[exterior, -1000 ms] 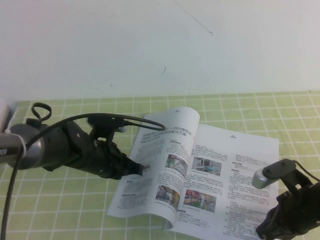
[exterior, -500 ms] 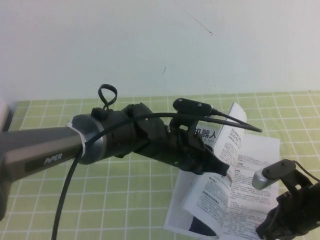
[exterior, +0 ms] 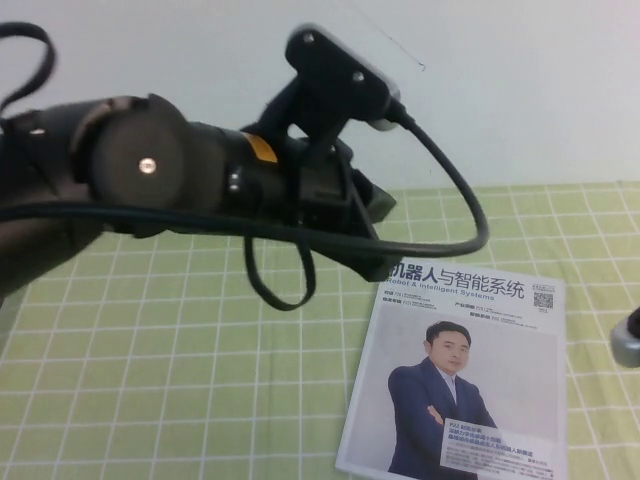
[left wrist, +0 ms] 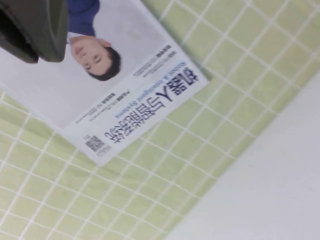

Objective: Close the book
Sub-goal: 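Close the open booklet and leave it lying on the table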

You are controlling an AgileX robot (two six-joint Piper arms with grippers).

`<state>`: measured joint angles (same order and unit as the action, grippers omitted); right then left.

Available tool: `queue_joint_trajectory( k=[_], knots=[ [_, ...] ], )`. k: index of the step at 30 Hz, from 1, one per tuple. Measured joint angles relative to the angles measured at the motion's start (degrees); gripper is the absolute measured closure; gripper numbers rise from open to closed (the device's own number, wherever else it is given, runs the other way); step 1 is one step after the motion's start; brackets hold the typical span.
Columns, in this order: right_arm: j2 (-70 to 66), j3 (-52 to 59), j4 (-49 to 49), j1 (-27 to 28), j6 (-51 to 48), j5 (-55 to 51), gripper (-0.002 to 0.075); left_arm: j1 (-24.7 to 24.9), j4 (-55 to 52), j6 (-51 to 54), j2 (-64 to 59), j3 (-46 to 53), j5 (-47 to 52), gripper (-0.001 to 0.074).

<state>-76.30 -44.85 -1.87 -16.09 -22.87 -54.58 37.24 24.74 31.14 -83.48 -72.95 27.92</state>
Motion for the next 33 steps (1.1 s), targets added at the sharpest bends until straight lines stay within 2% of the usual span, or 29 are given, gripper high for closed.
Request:
queue_joint_trajectory(
  k=[5,9,12,15,21,24,29,33],
  knots=[
    [12.2,-3.8,7.2,0.0,3.5,-4.8,0.0729,0.0,-19.4,-20.1,10.3,0.2,2.8,0.0738],
    [22.8,-3.7,8.1,0.0,6.0,-2.5,0.0729,0.0,-32.4,-33.0,18.4,4.0,0.7,0.0738],
    [29.8,-1.4,8.1,0.0,6.7,1.2,0.0729,0.0,-38.4,-38.6,23.8,9.1,-1.9,0.0738],
    [37.2,3.5,7.6,0.0,7.3,6.5,0.0729,-0.1,-41.9,-40.0,29.5,16.4,-6.9,0.0738],
    [48.6,15.8,2.9,0.0,7.8,16.4,0.0729,-0.1,-44.8,-40.7,39.7,36.5,-25.9,0.0738],
    [53.0,21.1,1.9,0.0,7.8,18.6,0.0729,-0.1,-45.2,-40.7,43.1,44.5,-32.4,0.0738],
    [56.7,24.3,1.2,0.0,7.5,16.8,0.0729,-0.1,-45.2,-40.7,44.3,52.3,-35.8,0.0738],
    [57.0,24.7,0.1,0.0,7.5,16.5,0.0729,-0.1,-45.2,-40.7,44.3,53.8,-36.7,0.0738]
  ],
)
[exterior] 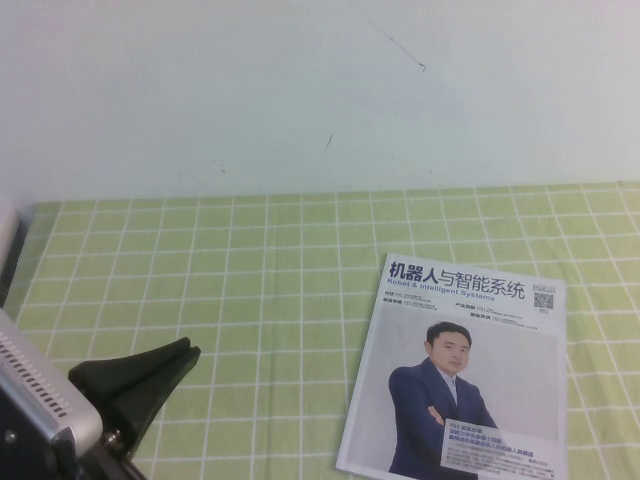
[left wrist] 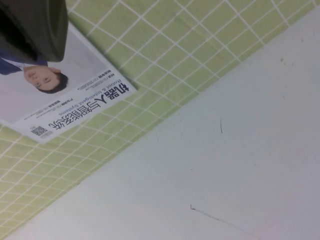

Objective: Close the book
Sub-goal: 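Close the open booklet and leave it lying on the table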

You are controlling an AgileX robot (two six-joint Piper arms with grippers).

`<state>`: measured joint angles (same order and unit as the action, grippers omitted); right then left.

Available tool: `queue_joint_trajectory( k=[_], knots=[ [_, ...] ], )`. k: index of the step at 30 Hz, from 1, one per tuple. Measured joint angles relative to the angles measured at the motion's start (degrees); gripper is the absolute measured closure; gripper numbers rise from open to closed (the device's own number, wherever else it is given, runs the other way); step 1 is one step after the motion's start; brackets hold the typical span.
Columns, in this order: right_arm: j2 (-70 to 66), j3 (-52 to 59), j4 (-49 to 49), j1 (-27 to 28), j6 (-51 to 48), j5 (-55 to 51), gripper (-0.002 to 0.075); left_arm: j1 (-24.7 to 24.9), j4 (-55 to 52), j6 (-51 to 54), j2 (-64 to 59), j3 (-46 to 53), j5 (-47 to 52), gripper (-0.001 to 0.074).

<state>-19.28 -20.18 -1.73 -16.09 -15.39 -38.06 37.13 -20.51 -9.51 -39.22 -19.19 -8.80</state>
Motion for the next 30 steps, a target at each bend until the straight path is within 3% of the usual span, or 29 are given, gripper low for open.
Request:
queue_joint_trajectory(
  k=[17,22,30],
  knots=[
    [0.0,0.0,-0.2,0.0,-0.1,0.0,0.0729,0.0,-0.9,0.0,0.0,0.0,-0.5,0.0738],
    [0.0,0.1,-0.2,0.0,-0.1,0.0,0.0729,-1.1,3.4,0.2,3.5,0.1,6.2,0.0738],
    [0.1,0.1,-0.2,0.0,-0.1,0.0,0.0729,-13.6,6.6,-0.4,21.1,0.6,20.1,0.0738]
  ],
)
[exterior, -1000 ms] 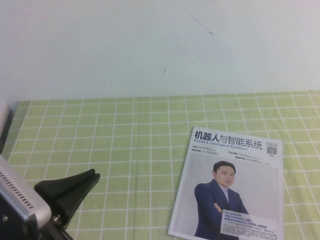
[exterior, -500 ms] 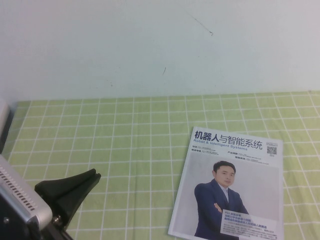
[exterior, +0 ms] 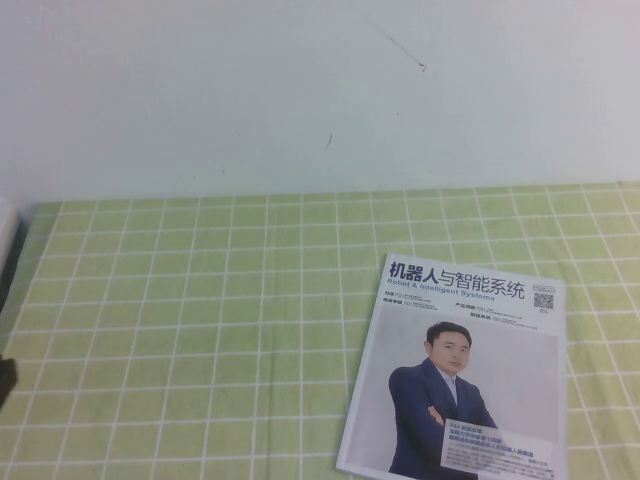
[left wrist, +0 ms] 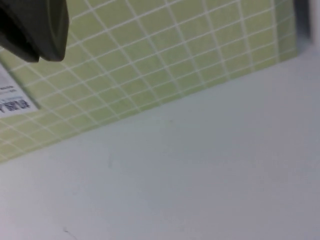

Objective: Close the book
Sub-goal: 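Close the open booklet and leave it lying on the table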

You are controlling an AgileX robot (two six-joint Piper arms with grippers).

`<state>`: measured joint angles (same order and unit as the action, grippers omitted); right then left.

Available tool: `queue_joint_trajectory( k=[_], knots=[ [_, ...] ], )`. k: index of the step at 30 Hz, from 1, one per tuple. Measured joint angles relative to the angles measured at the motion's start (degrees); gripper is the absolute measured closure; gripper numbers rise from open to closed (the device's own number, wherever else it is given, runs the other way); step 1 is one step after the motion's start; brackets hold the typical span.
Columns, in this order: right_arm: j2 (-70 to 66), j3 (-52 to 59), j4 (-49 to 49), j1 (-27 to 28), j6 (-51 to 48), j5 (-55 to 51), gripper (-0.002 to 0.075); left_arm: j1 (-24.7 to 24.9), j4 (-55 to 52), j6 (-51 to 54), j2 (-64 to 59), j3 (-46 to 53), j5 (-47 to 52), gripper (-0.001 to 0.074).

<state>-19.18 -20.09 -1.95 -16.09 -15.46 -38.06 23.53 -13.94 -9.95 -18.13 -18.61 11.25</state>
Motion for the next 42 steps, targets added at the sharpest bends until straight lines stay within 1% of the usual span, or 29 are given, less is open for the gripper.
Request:
queue_joint_trajectory(
  k=[4,9,16,20,24,25,28,30,32,38,41,42],
  knots=[
    [0.0,0.0,0.0,0.0,0.0,0.0,0.0729,-6.1,1.6,0.0,6.5,0.0,6.4,0.0738],
    [0.0,0.0,0.0,0.0,0.0,0.0,0.0729,-11.3,4.7,-0.1,11.3,0.0,13.6,0.0738],
    [0.0,0.0,0.0,0.0,0.0,0.0,0.0729,-12.2,8.9,1.8,12.1,0.1,23.3,0.0738],
    [0.0,0.0,0.0,0.0,0.0,0.0,0.0729,-12.5,13.6,7.7,12.1,2.4,21.6,0.0738],
    [0.0,0.0,-0.2,0.0,0.0,0.0,0.0729,-14.1,21.2,16.0,12.1,9.7,12.1,0.0738],
    [0.0,0.0,-0.2,0.0,0.0,0.0,0.0729,-14.5,22.0,17.7,12.3,11.8,9.3,0.0738],
    [0.0,0.0,-0.2,0.0,0.0,0.0,0.0729,-14.6,23.0,19.8,14.8,16.9,4.9,0.0738],
    [0.0,0.0,-0.3,0.0,0.0,0.0,0.0729,-14.9,23.1,20.2,17.4,19.2,4.9,0.0738],
    [0.0,0.0,-0.4,0.0,0.0,0.0,0.0729,-16.3,23.4,20.0,18.5,19.8,5.7,0.0738],
    [0.0,0.0,-0.5,0.0,0.0,0.0,0.0729,-23.2,23.5,18.8,18.7,19.7,6.9,0.0738],
    [0.0,0.0,-0.6,0.0,0.0,0.0,0.0729,-23.5,23.5,18.5,18.8,19.7,6.9,0.0738],
    [0.0,0.0,-0.6,0.0,0.0,0.0,0.0729,-22.9,23.5,18.5,18.8,19.7,6.9,0.0738]
  ],
)
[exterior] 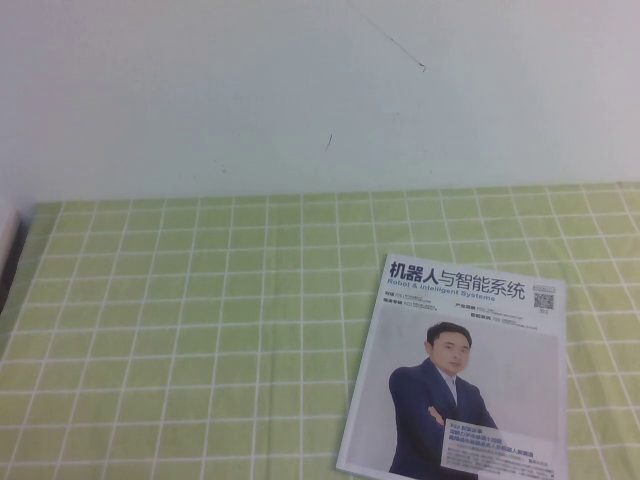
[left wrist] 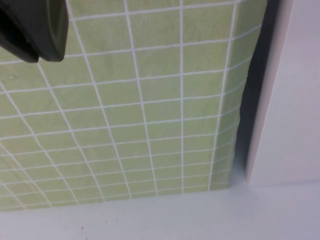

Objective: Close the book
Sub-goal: 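Close the open booklet and leave it lying on the table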

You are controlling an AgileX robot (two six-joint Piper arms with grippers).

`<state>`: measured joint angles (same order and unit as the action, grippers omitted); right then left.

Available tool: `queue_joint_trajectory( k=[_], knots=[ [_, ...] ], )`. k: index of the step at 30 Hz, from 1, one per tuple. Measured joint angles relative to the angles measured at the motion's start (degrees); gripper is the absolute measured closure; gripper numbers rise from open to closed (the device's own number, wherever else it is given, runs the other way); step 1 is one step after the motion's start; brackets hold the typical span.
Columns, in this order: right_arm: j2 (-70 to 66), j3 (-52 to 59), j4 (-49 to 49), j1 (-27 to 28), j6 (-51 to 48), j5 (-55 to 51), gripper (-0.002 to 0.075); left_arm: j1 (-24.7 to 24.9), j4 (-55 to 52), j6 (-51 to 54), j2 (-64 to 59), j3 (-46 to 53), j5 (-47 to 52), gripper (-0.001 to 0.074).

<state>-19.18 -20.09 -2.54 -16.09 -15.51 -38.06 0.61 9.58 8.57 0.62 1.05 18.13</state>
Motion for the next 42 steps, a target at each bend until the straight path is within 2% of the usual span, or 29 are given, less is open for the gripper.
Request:
queue_joint_trajectory(
  k=[5,9,21,30,35,42],
  knots=[
    [0.0,0.0,0.0,0.0,0.0,0.0,0.0729,4.9,-0.1,-0.2,0.0,0.0,0.0,0.0738],
    [0.0,0.0,0.0,0.0,0.0,0.0,0.0729,8.2,-1.4,-4.5,0.1,0.0,0.3,0.0738],
    [0.0,0.0,0.0,0.0,0.0,0.0,0.0729,8.3,-6.5,-10.9,0.1,-0.1,0.7,0.0738],
    [0.0,0.0,0.0,0.0,0.0,0.0,0.0729,8.3,-7.3,-11.3,0.2,-0.1,0.7,0.0738],
    [0.0,0.0,-0.1,0.0,0.0,0.0,0.0729,5.9,-7.2,-11.0,0.2,-0.1,0.7,0.0738],
    [0.0,0.0,-0.1,0.0,0.0,0.0,0.0729,5.4,-7.1,-10.9,0.2,-0.1,0.7,0.0738]
  ],
)
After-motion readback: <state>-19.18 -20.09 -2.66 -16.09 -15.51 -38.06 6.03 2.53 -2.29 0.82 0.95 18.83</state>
